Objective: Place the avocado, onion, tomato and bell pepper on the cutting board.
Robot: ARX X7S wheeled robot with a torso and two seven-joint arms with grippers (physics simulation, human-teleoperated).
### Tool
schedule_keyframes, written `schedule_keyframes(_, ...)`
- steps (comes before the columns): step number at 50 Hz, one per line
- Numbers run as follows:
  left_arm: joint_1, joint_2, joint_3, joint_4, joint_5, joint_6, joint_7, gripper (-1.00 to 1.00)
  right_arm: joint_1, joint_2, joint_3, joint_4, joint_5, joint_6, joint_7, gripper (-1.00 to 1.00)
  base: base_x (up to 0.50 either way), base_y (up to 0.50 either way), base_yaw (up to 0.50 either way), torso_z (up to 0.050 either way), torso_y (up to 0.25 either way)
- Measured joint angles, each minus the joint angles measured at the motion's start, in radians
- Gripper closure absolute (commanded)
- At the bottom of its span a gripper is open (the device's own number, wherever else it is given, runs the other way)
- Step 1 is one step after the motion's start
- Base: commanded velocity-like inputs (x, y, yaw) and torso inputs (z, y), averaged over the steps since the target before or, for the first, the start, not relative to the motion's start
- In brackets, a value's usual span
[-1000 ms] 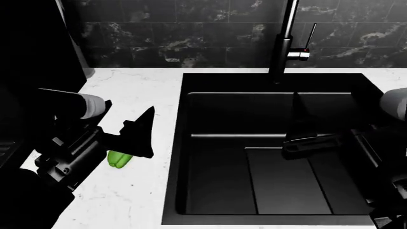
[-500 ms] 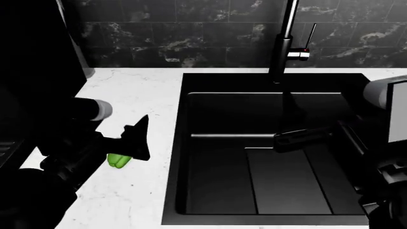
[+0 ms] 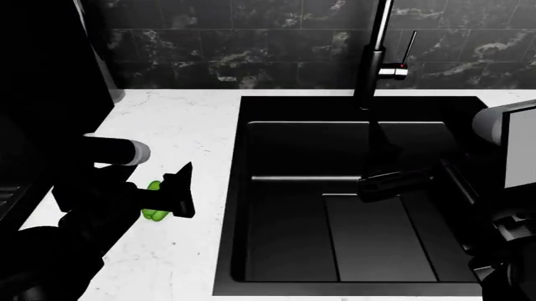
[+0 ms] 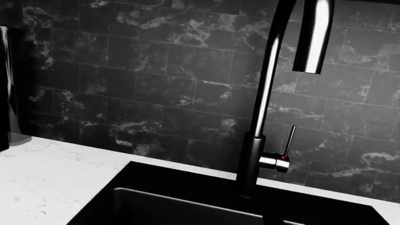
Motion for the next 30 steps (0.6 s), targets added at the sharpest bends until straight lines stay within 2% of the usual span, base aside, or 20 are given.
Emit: schedule_keyframes(30,0.045,-0.012,0.007,-0.027,-0.008,-0.008,-0.051,-1.00,-0.014,0.009,0.002,-0.006,-0.004,-0.011,-0.002,-1.00,0.00,0.00,0.00,0.000,0.000)
